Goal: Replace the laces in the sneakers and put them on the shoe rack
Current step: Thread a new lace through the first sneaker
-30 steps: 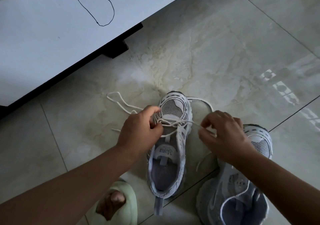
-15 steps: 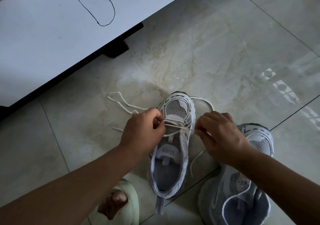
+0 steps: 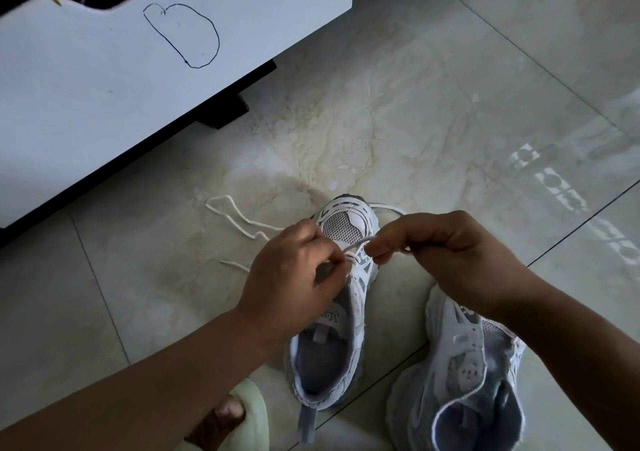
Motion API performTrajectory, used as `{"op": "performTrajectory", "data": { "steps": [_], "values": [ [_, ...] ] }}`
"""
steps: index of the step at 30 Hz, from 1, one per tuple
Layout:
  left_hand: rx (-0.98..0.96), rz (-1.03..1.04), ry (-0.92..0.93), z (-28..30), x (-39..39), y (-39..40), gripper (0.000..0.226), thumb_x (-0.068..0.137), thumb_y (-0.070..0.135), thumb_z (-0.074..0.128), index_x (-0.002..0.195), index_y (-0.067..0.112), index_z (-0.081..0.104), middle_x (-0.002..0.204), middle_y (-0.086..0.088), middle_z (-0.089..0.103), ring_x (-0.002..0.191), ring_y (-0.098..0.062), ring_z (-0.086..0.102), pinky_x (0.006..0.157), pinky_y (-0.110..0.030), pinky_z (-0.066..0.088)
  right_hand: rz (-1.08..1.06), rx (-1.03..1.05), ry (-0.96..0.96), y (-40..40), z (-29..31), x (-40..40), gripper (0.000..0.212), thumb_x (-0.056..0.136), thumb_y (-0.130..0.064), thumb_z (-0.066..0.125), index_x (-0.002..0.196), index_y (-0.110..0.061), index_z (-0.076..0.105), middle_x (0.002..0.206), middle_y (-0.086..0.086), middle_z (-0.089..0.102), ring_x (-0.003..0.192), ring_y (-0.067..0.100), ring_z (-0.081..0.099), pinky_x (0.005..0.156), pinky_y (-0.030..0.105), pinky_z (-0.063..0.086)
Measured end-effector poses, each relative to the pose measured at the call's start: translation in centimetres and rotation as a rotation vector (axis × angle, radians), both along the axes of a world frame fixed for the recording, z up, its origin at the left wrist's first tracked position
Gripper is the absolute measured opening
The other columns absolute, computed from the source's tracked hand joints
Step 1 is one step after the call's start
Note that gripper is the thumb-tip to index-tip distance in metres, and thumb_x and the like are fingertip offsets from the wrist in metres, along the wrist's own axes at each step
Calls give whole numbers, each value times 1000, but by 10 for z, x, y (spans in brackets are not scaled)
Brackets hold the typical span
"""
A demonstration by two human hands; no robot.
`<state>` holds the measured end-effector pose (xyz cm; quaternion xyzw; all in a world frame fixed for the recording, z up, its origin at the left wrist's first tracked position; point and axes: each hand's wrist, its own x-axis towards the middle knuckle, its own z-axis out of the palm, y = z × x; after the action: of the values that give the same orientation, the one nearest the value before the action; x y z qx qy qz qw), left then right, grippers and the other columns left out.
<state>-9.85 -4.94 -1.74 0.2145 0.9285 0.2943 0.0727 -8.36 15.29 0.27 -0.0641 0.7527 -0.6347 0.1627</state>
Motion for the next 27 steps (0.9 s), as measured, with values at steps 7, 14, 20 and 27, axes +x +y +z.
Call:
{"op": "performTrajectory", "data": {
  "steps": [7, 14, 20, 27],
  "values": [
    [100, -19, -52, -1, 5, 2, 29, 80, 40, 55, 79, 17, 72, 74, 11, 51, 68, -7, 54, 58, -27, 48, -20, 331, 202, 7, -23, -1, 24, 79, 1, 68, 90, -20, 74, 86, -15, 68, 83, -3, 64, 74, 11, 48],
    [220, 56, -192, 4, 8, 26, 37, 77, 50, 59, 80, 15, 72, 70, 14, 45, 63, -4, 49, 56, -19, 39, -1, 282, 279, 3, -22, -3, 17, 76, -21, 69, 90, -17, 76, 77, -5, 70, 70, 7, 65, 64, 30, 52],
    [184, 6, -69, 5, 3, 11, 32, 85, 39, 52, 80, 13, 71, 76, 3, 56, 69, -10, 55, 63, -29, 46, -89, 343, 328, 7, -31, -2, 14, 76, -20, 69, 88, -18, 75, 72, -7, 65, 63, 5, 59, 59, 20, 47],
    [162, 117, -22, 8, 2, -30, 28, 84, 36, 52, 79, 15, 70, 69, 16, 62, 69, -1, 58, 65, -12, 42, -198, 592, 197, 16, -56, 4, 7, 77, -13, 74, 84, -11, 72, 88, -1, 54, 66, 14, 54, 59, 24, 44]
  ]
}}
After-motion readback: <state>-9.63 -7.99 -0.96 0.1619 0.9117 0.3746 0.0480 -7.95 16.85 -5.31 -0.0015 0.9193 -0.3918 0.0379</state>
